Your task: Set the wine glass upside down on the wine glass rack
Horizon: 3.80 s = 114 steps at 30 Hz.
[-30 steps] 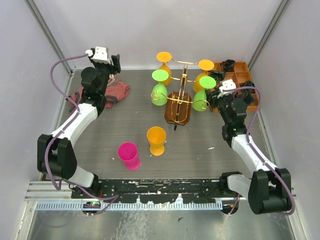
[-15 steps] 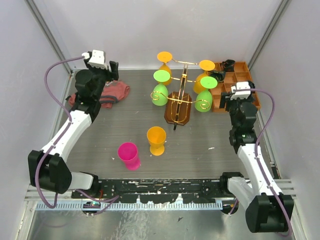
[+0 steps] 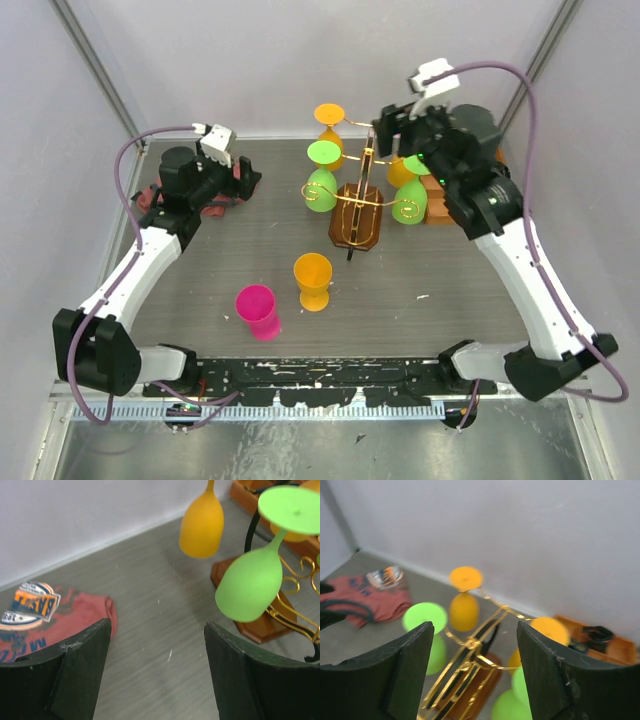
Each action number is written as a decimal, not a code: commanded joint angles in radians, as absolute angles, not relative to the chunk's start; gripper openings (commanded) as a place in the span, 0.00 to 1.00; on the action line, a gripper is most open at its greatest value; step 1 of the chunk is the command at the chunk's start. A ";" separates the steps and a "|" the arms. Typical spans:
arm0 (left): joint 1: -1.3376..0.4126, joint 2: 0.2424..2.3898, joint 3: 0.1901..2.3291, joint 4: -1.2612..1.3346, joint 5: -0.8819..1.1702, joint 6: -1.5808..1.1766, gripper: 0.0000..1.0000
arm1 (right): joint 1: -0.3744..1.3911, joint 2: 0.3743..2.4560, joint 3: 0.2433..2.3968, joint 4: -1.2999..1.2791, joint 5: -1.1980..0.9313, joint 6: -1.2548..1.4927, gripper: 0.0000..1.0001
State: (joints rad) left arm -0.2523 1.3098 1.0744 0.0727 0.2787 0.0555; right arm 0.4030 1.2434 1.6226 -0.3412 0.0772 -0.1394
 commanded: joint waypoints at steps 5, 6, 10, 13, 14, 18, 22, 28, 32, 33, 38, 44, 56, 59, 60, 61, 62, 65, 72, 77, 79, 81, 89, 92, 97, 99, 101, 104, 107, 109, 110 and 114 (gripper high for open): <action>-0.250 1.225 1.035 -0.118 0.210 0.048 0.83 | 0.718 1.408 1.705 -0.526 0.129 -0.002 0.75; -0.250 1.223 1.031 -0.128 0.209 0.038 0.83 | 0.765 1.428 1.708 -0.543 0.136 0.000 0.74; -0.250 1.213 1.007 -0.143 0.200 0.021 0.83 | 0.852 1.469 1.691 -0.594 0.116 0.029 0.73; -0.249 1.206 0.987 -0.142 0.196 0.013 0.83 | 0.896 1.467 1.648 -0.609 0.071 0.058 0.70; -0.250 1.204 0.981 -0.140 0.197 0.009 0.83 | 0.905 1.466 1.636 -0.623 0.045 0.072 0.69; -0.249 1.194 0.962 -0.134 0.200 -0.001 0.83 | 0.936 1.466 1.586 -0.710 0.025 0.087 0.67; -0.250 1.181 0.950 -0.135 0.195 -0.006 0.83 | 0.943 1.453 1.517 -0.755 -0.014 0.113 0.61; -0.250 1.168 0.954 -0.164 0.179 0.010 0.83 | 0.956 1.428 1.443 -0.752 -0.116 0.165 0.58; -0.249 1.151 0.942 -0.170 0.165 0.012 0.83 | 0.980 1.446 1.459 -0.783 -0.126 0.161 0.58; -0.250 1.146 0.939 -0.172 0.164 0.013 0.83 | 0.985 1.453 1.463 -0.786 -0.132 0.161 0.58; -0.250 1.130 0.927 -0.184 0.155 0.021 0.82 | 1.009 1.474 1.467 -0.787 -0.171 0.175 0.57; -0.250 1.131 0.915 -0.177 0.153 0.026 0.83 | 1.045 1.514 1.479 -0.828 -0.121 0.166 0.57; -0.249 1.148 0.928 -0.176 0.145 -0.015 0.83 | 1.052 1.598 1.492 -0.850 0.007 0.139 0.47; -0.249 1.152 0.953 -0.197 0.112 -0.031 0.83 | 1.052 1.609 1.505 -0.854 0.016 0.127 0.34; -0.250 1.155 0.968 -0.213 0.100 -0.035 0.83 | 1.052 1.612 1.515 -0.862 0.020 0.122 0.29; -0.249 1.159 0.985 -0.228 0.087 -0.043 0.84 | 1.052 1.617 1.531 -0.875 0.025 0.117 0.23; -0.249 1.163 1.007 -0.246 0.072 -0.052 0.84 | 1.052 1.621 1.555 -0.890 0.031 0.111 0.15; -0.249 1.181 1.087 -0.315 0.031 -0.105 0.84 | 1.052 1.627 1.626 -0.928 0.047 0.094 0.03; -0.232 1.237 1.323 -0.420 -0.002 -0.274 0.86 | 1.051 1.616 1.767 -0.835 0.098 0.013 0.01; -0.228 1.246 1.471 -0.458 -0.017 -0.360 0.87 | 1.052 1.572 1.779 -0.598 0.133 -0.067 0.01; -0.228 1.232 1.502 -0.461 -0.064 -0.407 0.89 | 1.051 1.549 1.764 -0.489 0.139 -0.078 0.00; -0.223 1.215 1.533 -0.495 -0.127 -0.540 0.93 | 1.052 1.519 1.711 -0.360 0.154 -0.078 0.01; -0.204 1.111 1.507 -0.586 -0.239 -1.111 0.93 | 1.051 1.471 1.499 0.173 0.319 -0.232 0.01; -0.204 1.046 1.395 -0.505 -0.214 -1.343 0.89 | 1.051 1.481 1.441 0.341 0.321 -0.303 0.01; -0.204 1.016 1.360 -0.511 -0.170 -1.452 0.85 | 1.052 1.518 1.405 0.477 0.246 -0.352 0.01; -0.203 1.008 1.348 -0.503 -0.152 -1.471 0.84 | 1.052 1.524 1.413 0.477 0.229 -0.339 0.01; -0.203 0.996 1.313 -0.468 -0.131 -1.510 0.81 | 1.051 1.525 1.408 0.488 0.165 -0.326 0.01; -0.204 0.990 1.272 -0.433 -0.093 -1.560 0.76 | 1.052 1.520 1.404 0.495 0.103 -0.301 0.01; -0.205 0.999 1.258 -0.430 -0.058 -1.580 0.72 | 1.051 1.517 1.405 0.488 0.074 -0.288 0.01; -0.204 1.006 1.255 -0.433 -0.047 -1.581 0.71 | 1.051 1.514 1.404 0.483 0.059 -0.280 0.01; -0.203 1.009 1.255 -0.434 -0.045 -1.583 0.70 | 1.051 1.513 1.404 0.479 0.052 -0.276 0.01; -0.204 1.013 1.247 -0.415 -0.047 -1.587 0.70 | 1.051 1.515 1.407 0.448 0.034 -0.263 0.01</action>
State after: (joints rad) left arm -0.2062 1.0130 1.2552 -0.4706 -0.0681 -1.5650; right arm 1.0462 1.5406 1.3926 0.4000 0.0761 -0.2855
